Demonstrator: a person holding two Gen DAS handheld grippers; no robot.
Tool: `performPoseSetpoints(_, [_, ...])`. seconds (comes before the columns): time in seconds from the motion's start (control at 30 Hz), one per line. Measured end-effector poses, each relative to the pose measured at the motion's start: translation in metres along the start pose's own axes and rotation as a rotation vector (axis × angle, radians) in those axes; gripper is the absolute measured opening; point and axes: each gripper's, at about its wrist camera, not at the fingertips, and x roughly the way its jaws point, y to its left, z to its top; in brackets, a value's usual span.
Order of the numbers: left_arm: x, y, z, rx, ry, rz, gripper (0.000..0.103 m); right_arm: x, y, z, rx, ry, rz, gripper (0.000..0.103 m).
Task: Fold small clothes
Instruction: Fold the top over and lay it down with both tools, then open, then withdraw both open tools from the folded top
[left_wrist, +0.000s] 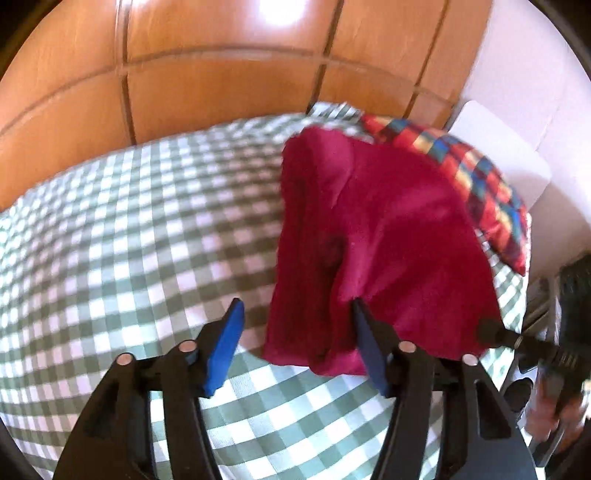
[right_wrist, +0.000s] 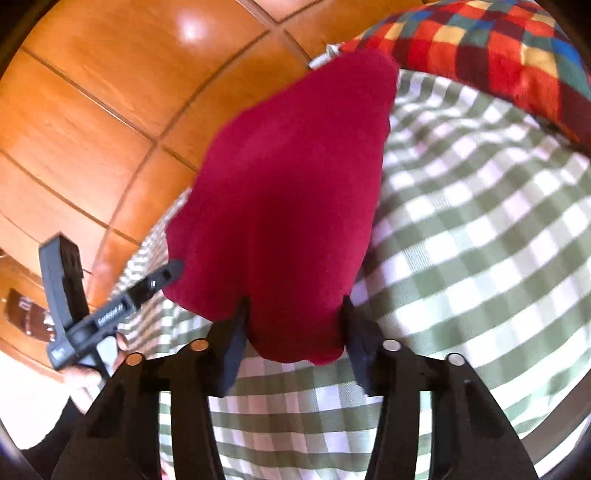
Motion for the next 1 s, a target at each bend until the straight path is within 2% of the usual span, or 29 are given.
performPoseSetpoints(0.07, [0.014, 0.004, 0.002, -0.016, 0.012, 0.027, 0.057, 0.008, 0.005, 0.001, 0.003, -0.002, -0.014, 0.043])
performPoseSetpoints(0.13, [0.026, 0.004, 0.001, -0.008, 0.014, 0.058, 0.058, 0.019, 0.012, 0.001, -0.037, 0.002, -0.067, 0.043])
performPoseSetpoints(0.23, [0.028, 0.005, -0.002, -0.04, 0.013, 0.057, 0.058, 0.019, 0.015, 0.004, -0.07, 0.015, -0.081, 0.043])
performPoseSetpoints(0.3, [0.021, 0.002, -0.004, -0.035, 0.0, 0.072, 0.058, 0.016, 0.013, 0.009, -0.072, 0.027, -0.078, 0.05])
performPoseSetpoints(0.37, [0.01, -0.004, -0.007, -0.013, -0.024, 0.098, 0.058, 0.007, 0.012, 0.006, -0.085, 0.023, -0.093, 0.063])
performPoseSetpoints(0.47, [-0.009, -0.01, -0.01, 0.008, -0.065, 0.128, 0.058, -0.005, 0.014, 0.004, -0.102, -0.007, -0.119, 0.07])
performPoseSetpoints(0.73, [-0.05, -0.012, -0.015, -0.009, -0.148, 0.145, 0.058, -0.042, 0.051, 0.008, -0.211, -0.157, -0.192, 0.07])
performPoseSetpoints(1.0, [-0.064, -0.02, -0.012, 0.008, -0.195, 0.156, 0.059, -0.025, 0.086, 0.029, -0.296, -0.188, -0.236, 0.07])
